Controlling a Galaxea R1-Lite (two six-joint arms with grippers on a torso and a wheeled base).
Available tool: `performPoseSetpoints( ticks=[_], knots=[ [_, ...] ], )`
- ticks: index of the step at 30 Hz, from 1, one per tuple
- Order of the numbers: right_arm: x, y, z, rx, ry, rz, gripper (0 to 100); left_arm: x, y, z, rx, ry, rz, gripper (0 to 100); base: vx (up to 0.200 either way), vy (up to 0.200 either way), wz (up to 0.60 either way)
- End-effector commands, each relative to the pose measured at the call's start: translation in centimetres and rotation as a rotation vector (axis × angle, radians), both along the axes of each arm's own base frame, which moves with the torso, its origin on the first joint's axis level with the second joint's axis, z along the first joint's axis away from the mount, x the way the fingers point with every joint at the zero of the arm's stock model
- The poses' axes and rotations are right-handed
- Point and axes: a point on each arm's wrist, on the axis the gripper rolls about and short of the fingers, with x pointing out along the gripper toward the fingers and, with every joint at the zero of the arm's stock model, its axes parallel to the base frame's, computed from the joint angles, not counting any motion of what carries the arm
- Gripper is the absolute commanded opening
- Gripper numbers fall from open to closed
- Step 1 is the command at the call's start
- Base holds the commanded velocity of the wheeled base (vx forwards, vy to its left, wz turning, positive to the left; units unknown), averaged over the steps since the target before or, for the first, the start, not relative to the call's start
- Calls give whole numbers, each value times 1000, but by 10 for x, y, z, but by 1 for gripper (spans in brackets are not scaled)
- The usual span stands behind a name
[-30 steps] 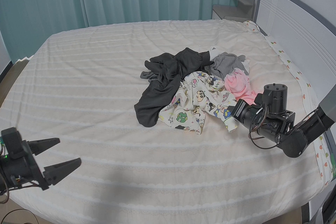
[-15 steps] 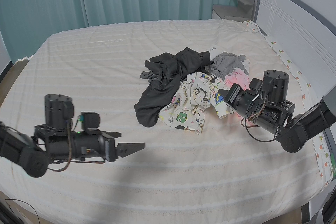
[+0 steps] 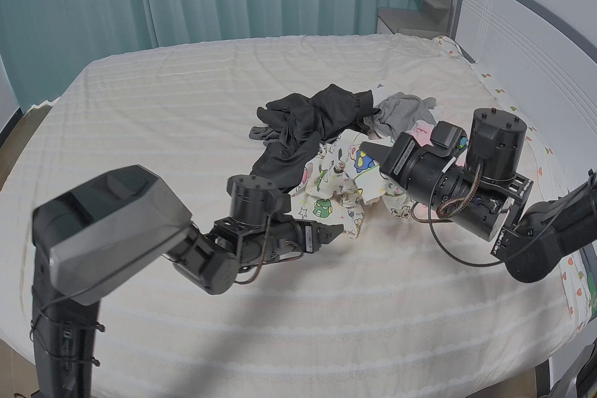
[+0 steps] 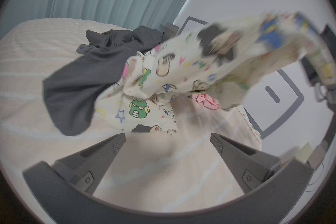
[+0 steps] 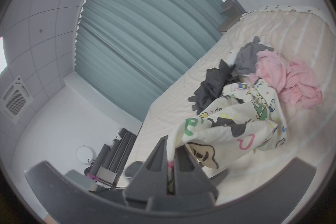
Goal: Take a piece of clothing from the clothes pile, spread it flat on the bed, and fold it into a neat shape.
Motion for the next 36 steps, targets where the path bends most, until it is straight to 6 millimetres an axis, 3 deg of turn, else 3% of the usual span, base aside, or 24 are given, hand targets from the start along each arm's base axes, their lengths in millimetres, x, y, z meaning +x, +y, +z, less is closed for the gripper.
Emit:
performPoseSetpoints(
  ticks=[1,10,21,32,36],
  knots=[
    [-37,10,28,53,-64,97,0,17,-37,-56,7,26,36,100,0,0,0],
    [-46,11,39,75,-90,117,0,43,-54,-70,-30,-31,75,100,0,0,0],
    [-41,7,33,62,-72,97,0,59,-54,-72,-42,-43,85,100,0,0,0],
    [-51,-2,22,92,0,93,0,65,-51,-71,-109,42,-1,100,0,0,0],
    [-55,-5,29,112,-13,94,0,81,-52,-85,-116,5,39,100,0,0,0]
  ],
)
